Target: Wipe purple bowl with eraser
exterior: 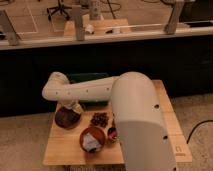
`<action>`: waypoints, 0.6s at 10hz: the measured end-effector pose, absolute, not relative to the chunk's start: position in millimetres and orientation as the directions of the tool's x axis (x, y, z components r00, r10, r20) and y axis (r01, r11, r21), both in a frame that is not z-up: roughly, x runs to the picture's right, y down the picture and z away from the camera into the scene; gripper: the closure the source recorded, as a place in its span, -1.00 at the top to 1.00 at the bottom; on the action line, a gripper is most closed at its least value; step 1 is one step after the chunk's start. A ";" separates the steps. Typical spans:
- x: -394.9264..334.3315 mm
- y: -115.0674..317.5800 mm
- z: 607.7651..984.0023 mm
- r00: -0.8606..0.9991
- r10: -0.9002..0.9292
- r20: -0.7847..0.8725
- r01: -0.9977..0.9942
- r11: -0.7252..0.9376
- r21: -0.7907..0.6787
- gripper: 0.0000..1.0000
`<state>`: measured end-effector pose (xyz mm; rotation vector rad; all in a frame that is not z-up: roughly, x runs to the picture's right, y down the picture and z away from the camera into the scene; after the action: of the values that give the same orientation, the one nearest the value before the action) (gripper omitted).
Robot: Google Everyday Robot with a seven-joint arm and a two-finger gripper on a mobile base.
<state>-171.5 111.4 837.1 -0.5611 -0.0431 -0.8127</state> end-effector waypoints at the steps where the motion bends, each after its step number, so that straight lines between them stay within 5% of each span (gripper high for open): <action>1: -177.0 109.0 838.6 0.693 -0.678 0.246 0.700 0.550 -0.455 -0.36; 6: -210.8 104.0 839.6 0.675 -0.689 0.265 0.722 0.543 -0.429 -0.36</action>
<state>-210.8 104.0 839.6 -0.5404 -0.0670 -0.8385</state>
